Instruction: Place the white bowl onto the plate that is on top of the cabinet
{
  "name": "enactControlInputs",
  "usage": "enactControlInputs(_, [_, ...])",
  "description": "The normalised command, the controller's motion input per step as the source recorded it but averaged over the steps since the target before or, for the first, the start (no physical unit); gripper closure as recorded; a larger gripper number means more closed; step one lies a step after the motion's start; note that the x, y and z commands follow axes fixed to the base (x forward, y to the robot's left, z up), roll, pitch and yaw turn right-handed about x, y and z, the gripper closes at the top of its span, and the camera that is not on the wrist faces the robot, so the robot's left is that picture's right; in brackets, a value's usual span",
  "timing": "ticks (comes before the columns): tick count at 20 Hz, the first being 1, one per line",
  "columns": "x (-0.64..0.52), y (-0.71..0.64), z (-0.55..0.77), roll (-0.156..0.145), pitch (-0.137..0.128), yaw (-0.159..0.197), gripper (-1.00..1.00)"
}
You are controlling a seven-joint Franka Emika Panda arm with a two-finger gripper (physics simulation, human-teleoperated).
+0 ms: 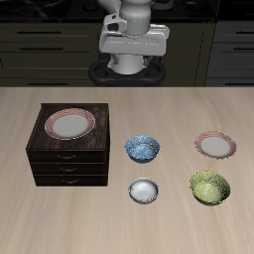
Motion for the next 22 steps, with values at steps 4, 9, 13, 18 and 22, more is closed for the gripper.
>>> enactControlInputs(4, [0.4,0.05,0.0,-0.032,0.014,-0.015,-1.0])
enactControlInputs(9, [0.34,0.07,0.08,0.005,0.001,-0.019,-1.0])
enactControlInputs(13, [0.33,0.06,0.06,-0.019,-0.007,-0.01,-1.0])
enactControlInputs(18, [0.39,0.02,0.03,0.017,0.029,-0.028,-1.0])
enactControlInputs(22, [0.3,-0.01,0.09,-0.01,0.001,-0.018,-1.0])
